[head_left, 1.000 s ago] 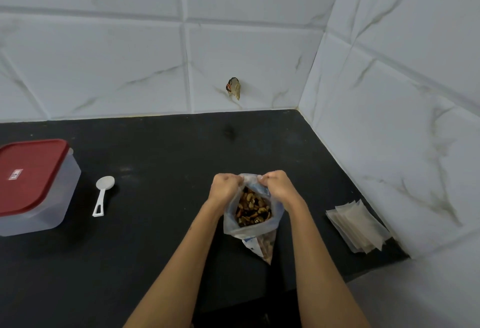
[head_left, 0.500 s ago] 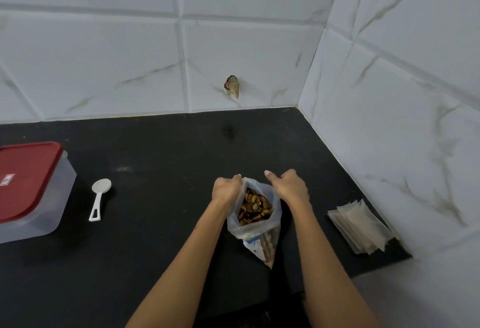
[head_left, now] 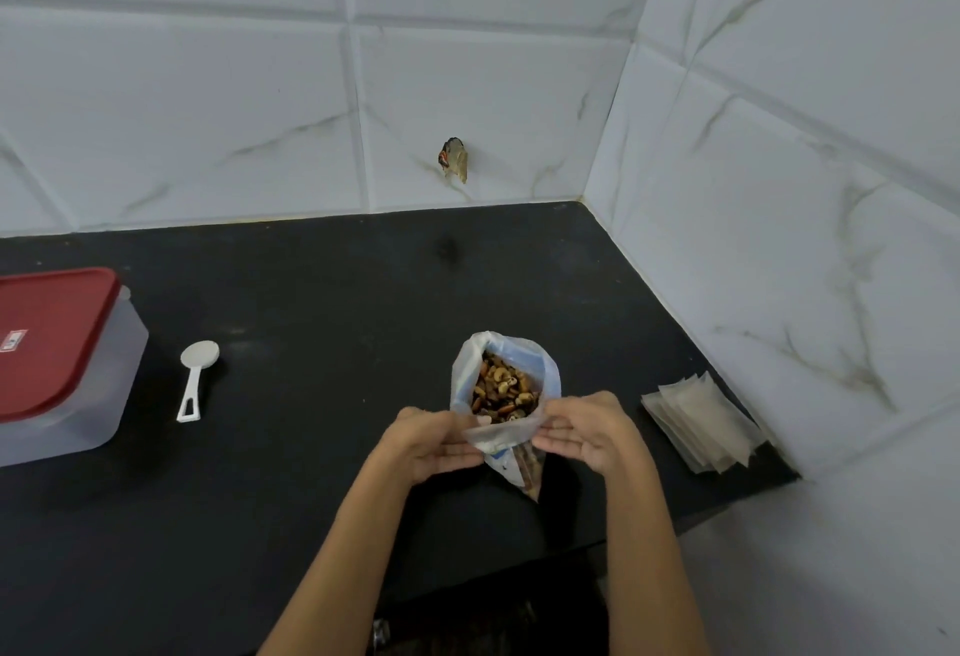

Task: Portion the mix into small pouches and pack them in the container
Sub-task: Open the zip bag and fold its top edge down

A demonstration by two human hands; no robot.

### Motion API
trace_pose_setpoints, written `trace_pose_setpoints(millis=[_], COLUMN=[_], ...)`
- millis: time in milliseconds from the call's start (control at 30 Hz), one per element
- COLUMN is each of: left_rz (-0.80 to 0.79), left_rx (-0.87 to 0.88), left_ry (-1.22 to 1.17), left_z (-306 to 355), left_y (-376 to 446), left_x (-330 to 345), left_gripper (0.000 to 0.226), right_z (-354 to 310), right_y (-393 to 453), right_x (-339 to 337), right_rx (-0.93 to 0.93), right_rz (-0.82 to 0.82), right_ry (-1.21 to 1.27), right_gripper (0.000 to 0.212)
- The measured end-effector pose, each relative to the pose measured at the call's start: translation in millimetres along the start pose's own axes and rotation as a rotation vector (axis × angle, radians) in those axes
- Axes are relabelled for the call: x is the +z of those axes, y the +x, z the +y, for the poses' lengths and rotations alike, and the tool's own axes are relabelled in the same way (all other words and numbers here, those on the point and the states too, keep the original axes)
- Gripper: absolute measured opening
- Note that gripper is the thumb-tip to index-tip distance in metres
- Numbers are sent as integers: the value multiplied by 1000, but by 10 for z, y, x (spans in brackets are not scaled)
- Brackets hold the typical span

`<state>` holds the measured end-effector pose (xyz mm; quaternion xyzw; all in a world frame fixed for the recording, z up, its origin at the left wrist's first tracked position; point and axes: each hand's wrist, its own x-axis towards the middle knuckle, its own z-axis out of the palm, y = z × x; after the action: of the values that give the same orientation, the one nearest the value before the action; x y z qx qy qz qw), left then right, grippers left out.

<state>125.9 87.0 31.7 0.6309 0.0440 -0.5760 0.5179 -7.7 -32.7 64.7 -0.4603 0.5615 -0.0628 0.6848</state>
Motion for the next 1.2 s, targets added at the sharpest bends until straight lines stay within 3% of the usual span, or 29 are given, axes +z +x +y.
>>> trace_pose_setpoints(millis=[200, 400, 533, 633, 700, 800, 967, 1067, 1200], left_rz=[-125, -136, 2, 104, 133, 176, 258, 371, 466], left_rx=[-74, -106, -133, -76, -18, 67, 135, 330, 688], left_ry=[-531, -628, -592, -530, -443, -252, 396, 485, 457], left_z=[-164, -179, -132, -135, -133, -101, 59, 137, 189], left_y=[19, -22, 7, 68, 80, 84, 24, 124, 254], left_x=[72, 82, 162, 245, 297, 294, 127, 29, 83], left_gripper=[24, 17, 29, 45, 40, 37, 32, 55, 59], right_z=[164, 287, 321, 297, 271, 208, 21, -43, -152], right_y=[58, 143, 214, 219, 222, 235, 186, 233, 381], right_x=[-99, -41, 104, 206, 251, 258, 171, 118, 246], right_rx=[60, 195, 208, 126, 57, 11, -70, -315, -708], right_rz=[-107, -27, 74, 133, 201, 280, 451, 518, 331], right_ry=[452, 487, 368, 191, 82, -128, -635, -678, -740], right_gripper=[19, 24, 24, 20, 14, 28, 42, 47, 43])
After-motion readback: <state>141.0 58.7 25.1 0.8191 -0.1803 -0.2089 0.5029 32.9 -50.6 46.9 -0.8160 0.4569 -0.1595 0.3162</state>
